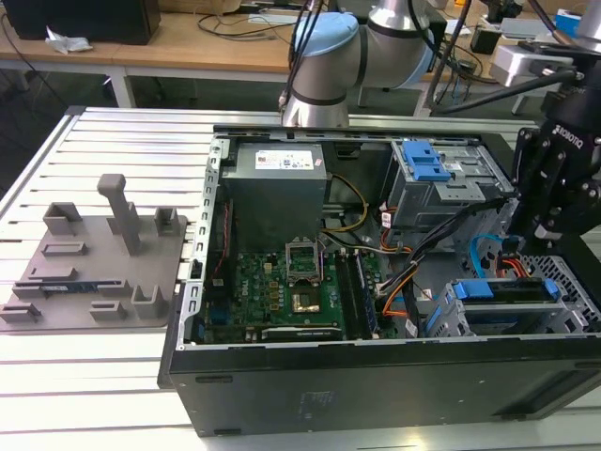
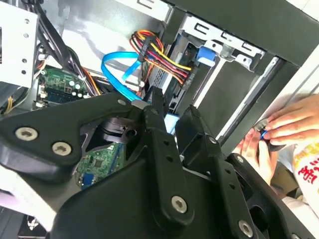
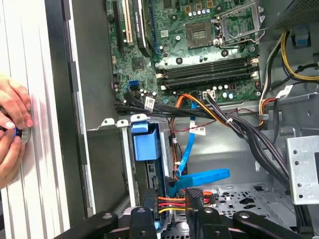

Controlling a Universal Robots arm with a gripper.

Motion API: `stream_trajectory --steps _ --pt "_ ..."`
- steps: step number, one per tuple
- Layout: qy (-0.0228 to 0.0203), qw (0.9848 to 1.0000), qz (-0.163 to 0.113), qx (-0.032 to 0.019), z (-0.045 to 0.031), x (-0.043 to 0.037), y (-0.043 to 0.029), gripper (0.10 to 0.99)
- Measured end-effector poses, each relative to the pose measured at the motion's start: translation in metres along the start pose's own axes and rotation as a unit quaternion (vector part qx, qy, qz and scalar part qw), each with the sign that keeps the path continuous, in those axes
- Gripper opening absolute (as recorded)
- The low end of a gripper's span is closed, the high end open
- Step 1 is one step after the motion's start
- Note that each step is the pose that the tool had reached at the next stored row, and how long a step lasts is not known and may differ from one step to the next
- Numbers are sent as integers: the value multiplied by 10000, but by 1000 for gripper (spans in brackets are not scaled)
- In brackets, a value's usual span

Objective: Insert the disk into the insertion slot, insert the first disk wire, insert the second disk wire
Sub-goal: 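Insert the second disk wire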

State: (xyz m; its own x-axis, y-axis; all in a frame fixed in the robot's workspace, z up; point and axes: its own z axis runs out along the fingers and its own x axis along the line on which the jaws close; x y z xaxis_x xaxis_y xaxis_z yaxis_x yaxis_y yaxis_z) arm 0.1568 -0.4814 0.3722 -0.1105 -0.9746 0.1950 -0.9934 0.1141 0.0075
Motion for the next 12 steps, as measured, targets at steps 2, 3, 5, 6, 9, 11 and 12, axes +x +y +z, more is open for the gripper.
stream_trajectory --steps 2,3,5,6,9,11,12 --pt "48 10000 1 5 0 1 11 380" --pt "80 10000 2 9 1 3 29 380" --pt "111 9999 3 12 2 7 68 380" --pt "121 9999 3 13 3 8 80 380" --pt "142 9999 3 16 5 10 103 365" --pt "146 9999 4 16 6 10 104 290" --pt "147 9999 4 16 6 10 104 290"
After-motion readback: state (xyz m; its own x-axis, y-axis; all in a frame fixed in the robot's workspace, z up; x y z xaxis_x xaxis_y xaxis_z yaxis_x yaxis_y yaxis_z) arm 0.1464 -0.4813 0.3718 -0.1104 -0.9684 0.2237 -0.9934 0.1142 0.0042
